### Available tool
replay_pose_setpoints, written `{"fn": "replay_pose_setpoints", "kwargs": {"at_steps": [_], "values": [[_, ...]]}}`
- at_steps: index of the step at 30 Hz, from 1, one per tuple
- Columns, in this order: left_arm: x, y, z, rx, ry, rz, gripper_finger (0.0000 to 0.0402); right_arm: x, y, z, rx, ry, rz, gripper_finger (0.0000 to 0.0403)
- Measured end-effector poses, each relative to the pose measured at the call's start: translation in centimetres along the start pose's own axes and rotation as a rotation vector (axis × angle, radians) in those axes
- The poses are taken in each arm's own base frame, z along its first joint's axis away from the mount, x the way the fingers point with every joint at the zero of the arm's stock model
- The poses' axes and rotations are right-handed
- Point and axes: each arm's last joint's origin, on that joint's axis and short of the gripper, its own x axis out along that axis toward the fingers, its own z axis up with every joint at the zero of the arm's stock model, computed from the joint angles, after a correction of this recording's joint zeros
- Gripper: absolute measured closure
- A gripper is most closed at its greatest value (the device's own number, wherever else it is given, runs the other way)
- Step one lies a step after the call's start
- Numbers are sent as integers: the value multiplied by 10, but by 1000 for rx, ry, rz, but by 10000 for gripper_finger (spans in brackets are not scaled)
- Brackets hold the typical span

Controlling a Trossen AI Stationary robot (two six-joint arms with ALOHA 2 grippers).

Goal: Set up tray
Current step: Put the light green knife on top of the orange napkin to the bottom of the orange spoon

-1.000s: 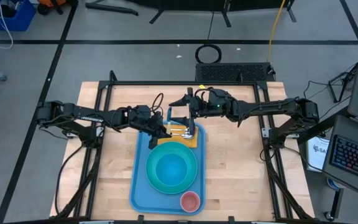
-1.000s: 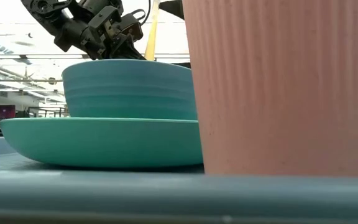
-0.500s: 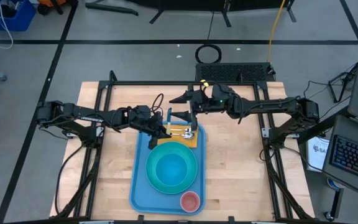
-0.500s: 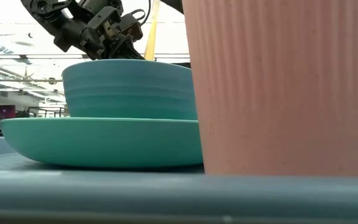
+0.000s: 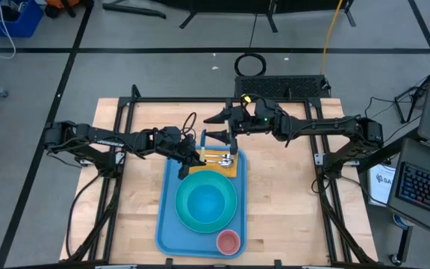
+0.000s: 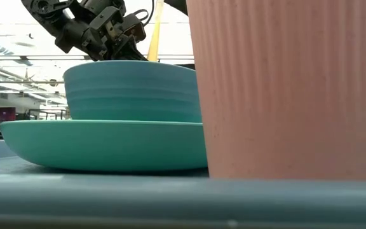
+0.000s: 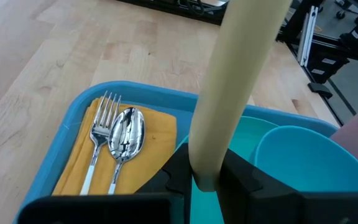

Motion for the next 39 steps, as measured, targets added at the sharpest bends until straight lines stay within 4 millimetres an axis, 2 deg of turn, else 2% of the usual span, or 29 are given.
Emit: {"fn": "replay_pose_setpoints", "kwargs": {"at_steps": [12,25,39], "values": [[0,0,0,-2,0,1,353,0,0,0,-11,0,3,307],[0,0,-1,-7,3,2,353,0,1,-2,-7,26,23,394],[0,0,-1,-3,3,2,353,1,4,-3,-14,32,54,402]]}}
